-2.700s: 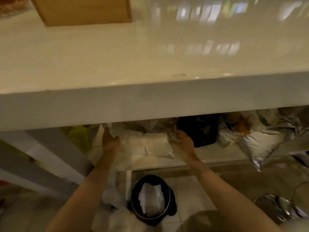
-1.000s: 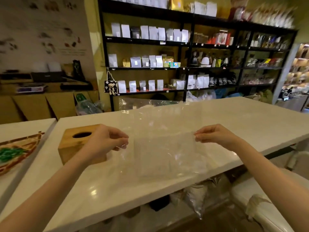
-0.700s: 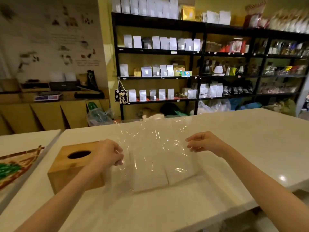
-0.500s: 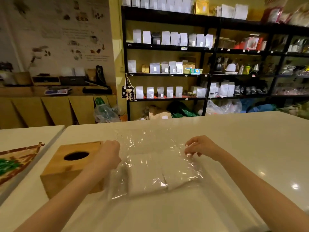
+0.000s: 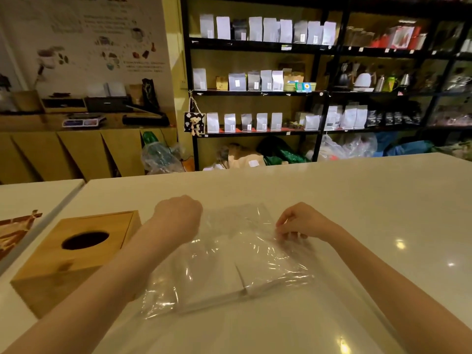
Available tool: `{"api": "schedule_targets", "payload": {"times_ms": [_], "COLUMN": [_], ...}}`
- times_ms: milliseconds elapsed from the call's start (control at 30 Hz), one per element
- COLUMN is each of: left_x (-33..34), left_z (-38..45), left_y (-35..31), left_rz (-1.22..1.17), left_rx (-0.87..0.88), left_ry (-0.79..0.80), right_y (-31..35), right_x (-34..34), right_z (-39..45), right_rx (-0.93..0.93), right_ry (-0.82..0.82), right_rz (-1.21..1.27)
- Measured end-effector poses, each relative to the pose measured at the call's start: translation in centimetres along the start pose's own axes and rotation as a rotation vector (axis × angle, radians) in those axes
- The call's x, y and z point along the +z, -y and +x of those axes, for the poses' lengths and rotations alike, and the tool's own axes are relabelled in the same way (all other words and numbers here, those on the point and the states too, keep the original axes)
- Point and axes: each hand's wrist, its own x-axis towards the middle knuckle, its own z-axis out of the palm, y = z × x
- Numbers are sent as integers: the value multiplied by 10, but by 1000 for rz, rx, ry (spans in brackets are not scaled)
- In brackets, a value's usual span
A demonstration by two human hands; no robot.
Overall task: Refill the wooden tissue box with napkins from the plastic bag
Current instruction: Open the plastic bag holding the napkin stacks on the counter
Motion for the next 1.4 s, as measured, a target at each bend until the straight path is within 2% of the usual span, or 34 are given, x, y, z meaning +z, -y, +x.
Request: {"api": "schedule_targets", "payload": {"times_ms": [67,133,233,467,633,767,967,1033,1133,1267,1333,1400], "left_x": [-1,9,33,52,62,62,52,43,31,22,19,18], "left_z": [11,22,36,52,55,56,47,44,38,28,24,21], "left_y": [-15,-32,-54,-69,-65,-66,-53,-38,-14,2,1,0], "left_rz": [-298,-599,-889,-1124,-1171,-1210,-1186,-1069,-934,-947,-975,-967], "left_rx": [229,322,286,176,140,144,145,163,179,146,143,117], "left_ry": [41,123,205,367,377,371,145,123,196,92,31,-13], "right_y": [0,-2,-5,-8,-2,0,1,0,5,32,56,76], "right_x": [3,6,9,15,16,12,11,11,10,16,26,39], "right_z": [-1,-2,-3,-4,-11,-15,-15,-14,-12,-8,-9,-9], "right_rx": [-8,-8,2,-28,-89,-146,-212,-201,-197,-282,-392,-424], "right_ry": [-23,-53,-99,-242,-299,-357,-356,-340,-333,-264,-181,-26], "right_rz": [42,86,128,-10,-95,-1,86,113,93,-209,-256,-231]}}
